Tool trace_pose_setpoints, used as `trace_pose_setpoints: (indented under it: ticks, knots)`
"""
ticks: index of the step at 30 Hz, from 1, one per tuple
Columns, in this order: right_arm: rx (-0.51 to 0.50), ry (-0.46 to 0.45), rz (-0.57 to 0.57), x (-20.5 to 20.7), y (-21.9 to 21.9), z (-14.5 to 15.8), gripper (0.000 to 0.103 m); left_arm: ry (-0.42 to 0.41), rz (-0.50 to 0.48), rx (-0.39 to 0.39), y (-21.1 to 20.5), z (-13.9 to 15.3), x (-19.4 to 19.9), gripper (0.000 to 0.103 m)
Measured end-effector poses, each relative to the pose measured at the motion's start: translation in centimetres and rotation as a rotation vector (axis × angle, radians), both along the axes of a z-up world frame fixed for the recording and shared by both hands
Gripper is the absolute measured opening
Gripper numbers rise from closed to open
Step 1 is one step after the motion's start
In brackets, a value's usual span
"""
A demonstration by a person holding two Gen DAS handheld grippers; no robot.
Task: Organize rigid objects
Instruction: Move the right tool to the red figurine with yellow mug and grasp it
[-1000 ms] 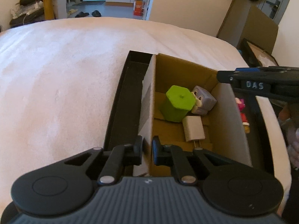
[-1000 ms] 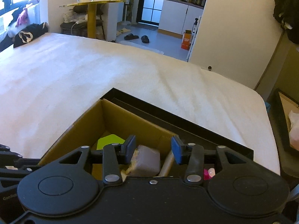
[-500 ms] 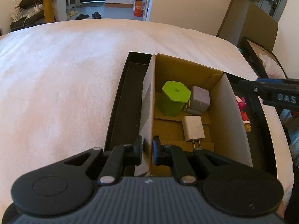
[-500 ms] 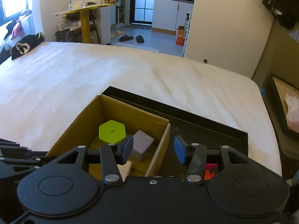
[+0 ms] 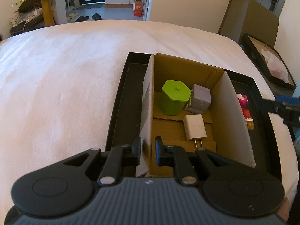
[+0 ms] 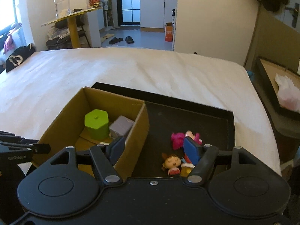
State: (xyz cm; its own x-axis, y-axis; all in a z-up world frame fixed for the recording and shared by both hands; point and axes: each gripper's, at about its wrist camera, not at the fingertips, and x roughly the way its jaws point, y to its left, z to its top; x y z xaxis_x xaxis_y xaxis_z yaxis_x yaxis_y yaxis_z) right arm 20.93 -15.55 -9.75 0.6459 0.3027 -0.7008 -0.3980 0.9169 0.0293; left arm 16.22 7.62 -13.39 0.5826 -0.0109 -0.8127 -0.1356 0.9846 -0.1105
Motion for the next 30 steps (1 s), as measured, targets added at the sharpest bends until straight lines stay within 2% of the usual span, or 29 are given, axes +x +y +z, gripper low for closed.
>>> trace_pose_setpoints:
  ticks: [2,4,6,12,15,18,23,27,30]
  knots:
    - [0.009,0.012,-0.004,-0.1,-0.5,-0.6,0.069,0.007,0.002,-0.013,0.2,-0.1,0.1,0.021]
    - [0.016,0.019,-0.013,-0.2,-1.1,-1.1,0.075,0.005,0.019,-0.010,0.3,0.0,0.0,0.046]
    - [0.019,0.018,-0.026,-0.3,-1.6,-1.6,0.080,-0.013,0.030,0.000,0.3,0.3,-0.1,0.055]
    - [0.045,0.030,-0.059,-0.3,-3.3,-2.9,0.094,-0.012,0.013,0.058,-0.6,0.3,0.0,0.060]
    - [0.054,0.037,-0.074,0.0,-4.0,-3.6,0.095,-0.014,0.010,0.073,-0.8,0.3,0.1,0.068]
    - [0.069,0.037,-0.095,0.2,-4.8,-4.3,0.095,-0.012,0.022,0.081,-0.8,0.3,0.0,0.069]
    - [0.096,0.032,-0.134,0.7,-6.0,-5.6,0.093,0.000,0.018,0.106,-1.1,0.2,0.2,0.074]
    - [0.133,0.056,-0.167,1.2,-6.9,-7.1,0.082,0.010,0.013,0.146,-1.7,0.2,0.4,0.080]
    - [0.148,0.075,-0.195,1.7,-7.3,-8.4,0.067,0.020,0.015,0.164,-1.9,0.0,0.5,0.081]
